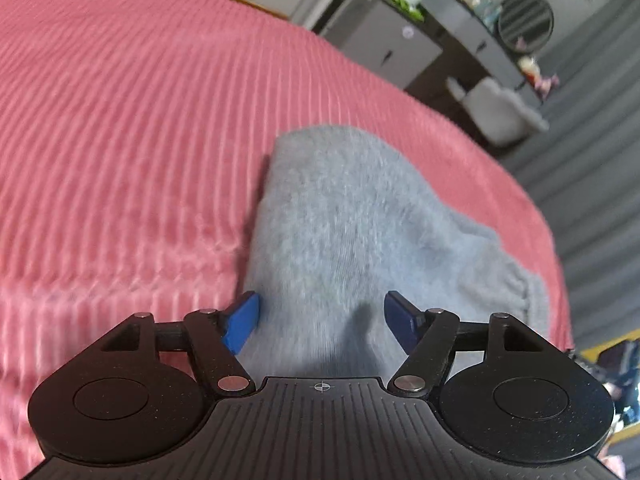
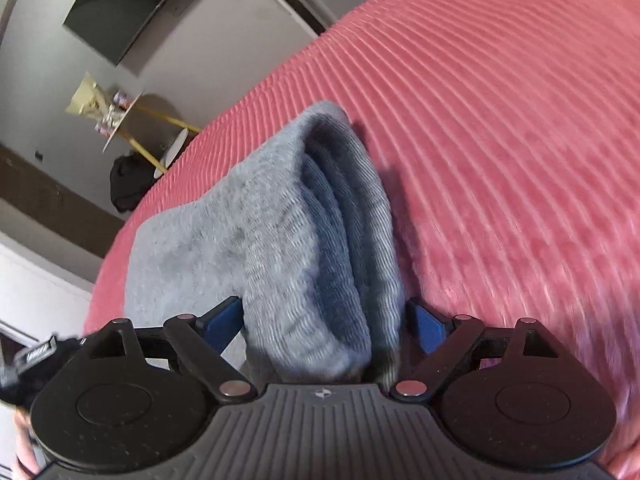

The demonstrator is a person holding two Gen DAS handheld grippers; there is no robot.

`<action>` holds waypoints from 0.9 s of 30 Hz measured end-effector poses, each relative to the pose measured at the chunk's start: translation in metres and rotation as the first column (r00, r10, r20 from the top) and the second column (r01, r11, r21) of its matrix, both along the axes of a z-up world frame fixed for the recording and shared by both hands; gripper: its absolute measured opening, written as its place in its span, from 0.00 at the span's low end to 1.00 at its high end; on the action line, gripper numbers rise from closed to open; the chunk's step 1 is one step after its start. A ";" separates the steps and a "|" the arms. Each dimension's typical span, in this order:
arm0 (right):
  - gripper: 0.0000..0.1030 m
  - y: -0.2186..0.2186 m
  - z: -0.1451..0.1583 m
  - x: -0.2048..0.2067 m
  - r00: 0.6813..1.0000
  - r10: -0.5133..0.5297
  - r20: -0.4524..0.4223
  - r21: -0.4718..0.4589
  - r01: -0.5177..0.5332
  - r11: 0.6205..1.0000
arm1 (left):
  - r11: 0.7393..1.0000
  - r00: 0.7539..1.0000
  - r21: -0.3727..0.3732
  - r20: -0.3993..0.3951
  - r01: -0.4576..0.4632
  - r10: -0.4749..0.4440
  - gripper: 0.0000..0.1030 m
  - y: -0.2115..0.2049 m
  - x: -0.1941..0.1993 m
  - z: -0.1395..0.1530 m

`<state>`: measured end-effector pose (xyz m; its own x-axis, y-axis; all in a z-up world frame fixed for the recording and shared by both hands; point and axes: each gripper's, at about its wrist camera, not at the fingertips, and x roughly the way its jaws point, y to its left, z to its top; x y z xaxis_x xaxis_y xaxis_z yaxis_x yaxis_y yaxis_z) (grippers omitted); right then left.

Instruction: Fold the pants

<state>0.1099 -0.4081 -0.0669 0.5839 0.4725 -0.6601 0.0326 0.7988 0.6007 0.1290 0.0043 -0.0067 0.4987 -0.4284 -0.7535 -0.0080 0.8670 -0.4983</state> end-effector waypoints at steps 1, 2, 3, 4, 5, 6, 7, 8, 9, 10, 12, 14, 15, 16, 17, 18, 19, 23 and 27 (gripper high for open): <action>0.86 0.002 0.001 0.004 1.000 0.017 0.001 -0.014 -0.017 1.000 | 1.000 1.000 0.002 -0.004 0.029 -0.029 0.79 -0.004 0.007 -0.003; 0.86 0.004 0.001 0.009 0.999 0.037 -0.001 -0.026 -0.037 0.999 | 0.999 0.999 0.005 -0.012 0.053 -0.053 0.80 -0.008 0.011 -0.005; 0.86 0.006 0.002 0.016 0.998 0.059 -0.002 -0.034 -0.059 0.998 | 0.998 0.997 0.012 -0.020 0.069 -0.068 0.84 -0.011 0.015 -0.009; 0.87 0.007 0.002 0.023 0.997 0.080 -0.007 -0.034 -0.080 0.996 | 0.996 0.996 0.014 -0.024 0.089 -0.089 0.90 -0.013 0.019 -0.012; 0.87 0.009 0.002 0.031 0.995 0.098 -0.012 -0.031 -0.098 0.995 | 0.993 0.993 0.010 -0.028 0.113 -0.113 0.92 -0.016 0.023 -0.016; 0.88 0.010 0.003 0.038 0.993 0.116 -0.017 -0.028 -0.116 0.993 | 0.993 0.992 0.006 -0.039 0.121 -0.121 0.93 -0.017 0.026 -0.021; 0.90 0.011 0.003 0.045 0.991 0.135 -0.024 -0.026 -0.136 0.990 | 0.992 0.991 0.006 -0.051 0.124 -0.123 0.95 -0.018 0.030 -0.025; 0.91 0.011 0.003 0.051 0.988 0.152 -0.030 -0.023 -0.153 0.988 | 0.991 0.990 0.006 -0.051 0.131 -0.131 0.95 -0.019 0.032 -0.028; 0.91 0.011 0.002 0.057 0.986 0.166 -0.036 -0.021 -0.166 0.986 | 0.990 0.989 -0.005 -0.050 0.138 -0.138 0.97 -0.019 0.035 -0.032; 0.91 0.011 0.001 0.063 0.984 0.172 -0.047 -0.013 -0.173 0.985 | 0.991 0.990 -0.023 -0.052 0.129 -0.130 0.97 -0.017 0.037 -0.035; 0.93 0.011 -0.002 0.073 0.981 0.183 -0.060 0.014 -0.183 0.983 | 0.992 0.992 -0.056 -0.051 0.110 -0.113 0.97 -0.011 0.038 -0.038; 0.96 0.011 -0.005 0.081 0.978 0.196 -0.073 0.043 -0.193 0.980 | 0.991 0.993 -0.075 -0.036 0.114 -0.117 0.96 -0.007 0.036 -0.040; 0.96 0.012 -0.005 0.084 0.977 0.199 -0.079 0.043 -0.196 0.980 | 0.990 0.993 -0.084 -0.027 0.113 -0.116 0.94 -0.005 0.035 -0.041; 0.96 0.013 -0.005 0.084 0.977 0.196 -0.081 0.044 -0.193 0.980 | 0.990 0.993 -0.087 -0.016 0.115 -0.117 0.88 0.001 0.032 -0.043; 0.96 0.014 -0.004 0.083 0.978 0.195 -0.078 0.037 -0.192 0.981 | 0.990 0.993 -0.084 -0.005 0.115 -0.116 0.84 0.004 0.031 -0.043; 0.95 0.017 -0.002 0.080 0.979 0.195 -0.064 0.015 -0.194 0.981 | 0.989 0.993 -0.088 0.002 0.117 -0.117 0.78 0.008 0.029 -0.043; 0.88 0.024 0.001 0.077 0.980 0.191 -0.051 -0.022 -0.192 0.981 | 0.988 0.993 -0.100 0.005 0.114 -0.114 0.68 0.013 0.028 -0.044; 0.69 0.032 0.009 0.064 0.975 0.222 -0.016 -0.094 -0.222 0.970 | 0.983 0.993 -0.141 0.038 0.120 -0.115 0.55 0.012 0.027 -0.044; 0.81 0.038 0.010 0.076 0.972 0.225 -0.062 -0.096 -0.230 0.968 | 0.978 0.994 -0.181 0.037 0.108 -0.103 0.71 0.019 0.029 -0.054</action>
<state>0.1861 -0.3700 -0.0573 0.4338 0.5175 -0.7376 -0.1289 0.8459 0.5176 0.1582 0.0233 -0.0608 0.4625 -0.6086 -0.6448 0.0945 0.7569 -0.6466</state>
